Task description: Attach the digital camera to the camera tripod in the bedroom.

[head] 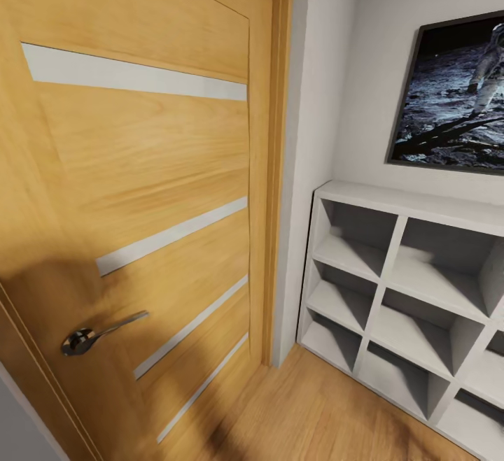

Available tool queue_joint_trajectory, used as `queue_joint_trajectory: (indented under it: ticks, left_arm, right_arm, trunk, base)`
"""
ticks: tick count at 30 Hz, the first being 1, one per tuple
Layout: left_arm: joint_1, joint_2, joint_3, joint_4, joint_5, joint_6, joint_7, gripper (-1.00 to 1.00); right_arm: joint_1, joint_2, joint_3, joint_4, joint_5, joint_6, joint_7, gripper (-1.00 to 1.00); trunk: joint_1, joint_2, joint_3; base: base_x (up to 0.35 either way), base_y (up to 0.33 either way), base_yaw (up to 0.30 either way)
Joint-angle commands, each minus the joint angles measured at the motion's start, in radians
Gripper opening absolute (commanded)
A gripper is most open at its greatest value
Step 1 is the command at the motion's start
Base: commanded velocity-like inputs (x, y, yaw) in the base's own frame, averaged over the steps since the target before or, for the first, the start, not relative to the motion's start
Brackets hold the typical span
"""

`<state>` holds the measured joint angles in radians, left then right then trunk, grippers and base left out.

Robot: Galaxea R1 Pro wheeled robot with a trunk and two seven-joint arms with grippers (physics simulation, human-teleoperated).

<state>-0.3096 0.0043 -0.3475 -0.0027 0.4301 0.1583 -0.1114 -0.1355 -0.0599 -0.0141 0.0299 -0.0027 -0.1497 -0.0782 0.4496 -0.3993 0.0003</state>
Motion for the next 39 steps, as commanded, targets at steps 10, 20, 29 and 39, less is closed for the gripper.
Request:
queue_joint_trajectory:
  ticks: [10, 20, 29, 39]
  left_arm:
    - [0.0, 0.0, -0.008, 0.0, 0.01, 0.004, -0.004, -1.0]
    - [0.0, 0.0, -0.008, 0.0, 0.01, 0.003, -0.004, -1.0]
    - [0.0, 0.001, -0.008, 0.0, 0.008, 0.004, -0.004, -1.0]
    - [0.0, 0.0, -0.008, 0.0, 0.007, 0.004, -0.004, -1.0]
  right_arm:
    - [-0.001, 0.001, -0.001, 0.003, 0.003, -0.005, -0.002, 1.0]
    - [-0.001, 0.002, -0.001, 0.003, 0.006, -0.005, -0.002, 1.0]
    - [-0.001, 0.0, -0.001, 0.003, 0.006, -0.005, -0.002, 1.0]
    - [-0.001, 0.0, -0.001, 0.003, 0.006, -0.005, -0.002, 1.0]
  trunk:
    - [0.0, -0.001, 0.0]
    - [0.0, -0.001, 0.0]
    - [0.0, -0.001, 0.0]
    - [0.0, -0.001, 0.0]
  base:
    - [0.0, 0.0, -0.095]
    - [0.0, 0.0, -0.022]
    - [0.154, 0.0, -0.001]
    - [0.31, 0.0, 0.0]
